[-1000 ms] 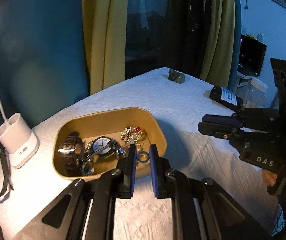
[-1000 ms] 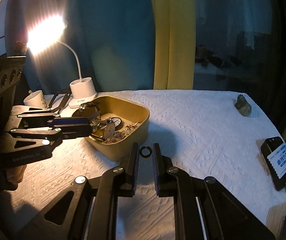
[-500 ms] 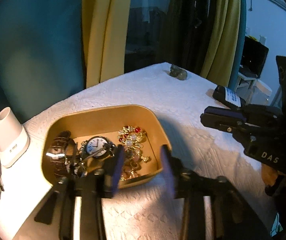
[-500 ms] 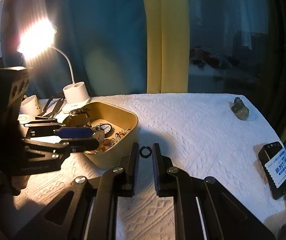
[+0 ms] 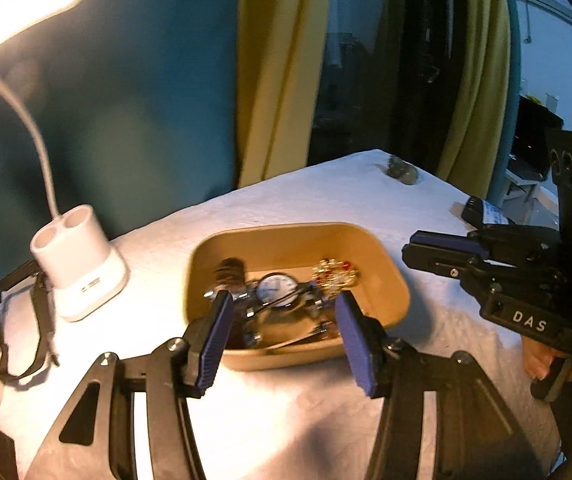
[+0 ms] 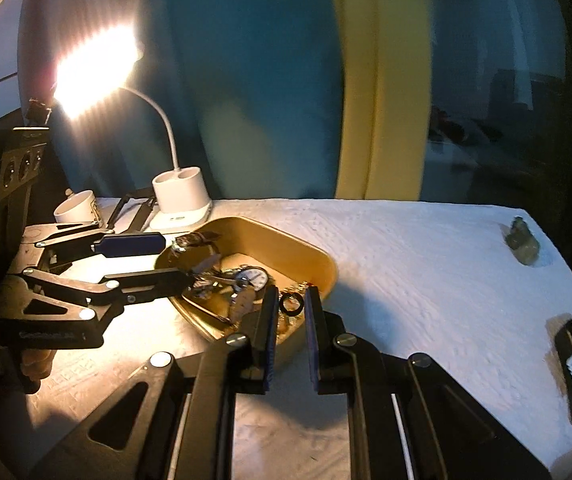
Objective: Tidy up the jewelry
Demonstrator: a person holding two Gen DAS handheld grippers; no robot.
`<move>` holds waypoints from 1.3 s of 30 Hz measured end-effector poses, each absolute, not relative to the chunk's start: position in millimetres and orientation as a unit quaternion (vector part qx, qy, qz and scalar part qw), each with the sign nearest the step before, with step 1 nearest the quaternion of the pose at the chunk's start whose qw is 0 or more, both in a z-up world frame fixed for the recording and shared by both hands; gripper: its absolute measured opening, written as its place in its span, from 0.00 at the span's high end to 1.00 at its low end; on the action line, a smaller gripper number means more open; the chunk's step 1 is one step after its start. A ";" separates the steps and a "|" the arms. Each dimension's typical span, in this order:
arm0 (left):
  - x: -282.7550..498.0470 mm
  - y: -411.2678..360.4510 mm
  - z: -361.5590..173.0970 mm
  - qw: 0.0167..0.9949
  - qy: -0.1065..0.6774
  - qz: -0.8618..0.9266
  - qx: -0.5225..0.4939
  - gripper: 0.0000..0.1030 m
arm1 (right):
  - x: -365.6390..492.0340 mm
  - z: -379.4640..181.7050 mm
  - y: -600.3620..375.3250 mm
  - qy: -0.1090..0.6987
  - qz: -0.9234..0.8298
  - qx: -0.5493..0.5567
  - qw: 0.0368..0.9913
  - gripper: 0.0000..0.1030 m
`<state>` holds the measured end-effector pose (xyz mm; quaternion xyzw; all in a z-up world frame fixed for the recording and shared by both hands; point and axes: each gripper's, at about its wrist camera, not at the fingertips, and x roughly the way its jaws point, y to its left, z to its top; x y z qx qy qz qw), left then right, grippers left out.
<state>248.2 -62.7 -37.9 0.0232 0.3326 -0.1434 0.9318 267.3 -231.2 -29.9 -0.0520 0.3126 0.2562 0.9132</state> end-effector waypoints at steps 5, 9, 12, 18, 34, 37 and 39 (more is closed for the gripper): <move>244.5 -44.2 -39.1 0.934 0.333 -0.127 0.014 0.48 | 274.3 -33.9 -217.9 0.324 0.254 -0.053 0.910 0.89; 241.9 -33.5 -40.8 0.936 0.334 -0.116 0.011 0.47 | 276.4 -36.5 -214.3 0.332 0.252 -0.054 0.907 0.89; 238.7 -30.1 -41.0 0.936 0.334 -0.113 0.012 0.47 | 275.8 -37.1 -213.8 0.336 0.246 -0.056 0.907 0.88; 227.1 -24.9 -35.6 0.939 0.327 -0.110 0.008 0.44 | 271.8 -35.1 -211.8 0.341 0.236 -0.057 0.908 0.88; 179.7 -8.3 -15.6 0.947 0.307 -0.091 -0.012 0.22 | 224.0 -7.4 -210.1 0.319 0.231 -0.059 0.917 0.60; 168.1 -5.1 -9.6 0.951 0.296 -0.085 -0.013 0.15 | 212.6 -2.5 -208.3 0.314 0.230 -0.061 0.919 0.57; 159.2 -2.7 -5.3 0.954 0.289 -0.082 -0.013 0.13 | 203.8 1.1 -207.1 0.311 0.229 -0.063 0.920 0.56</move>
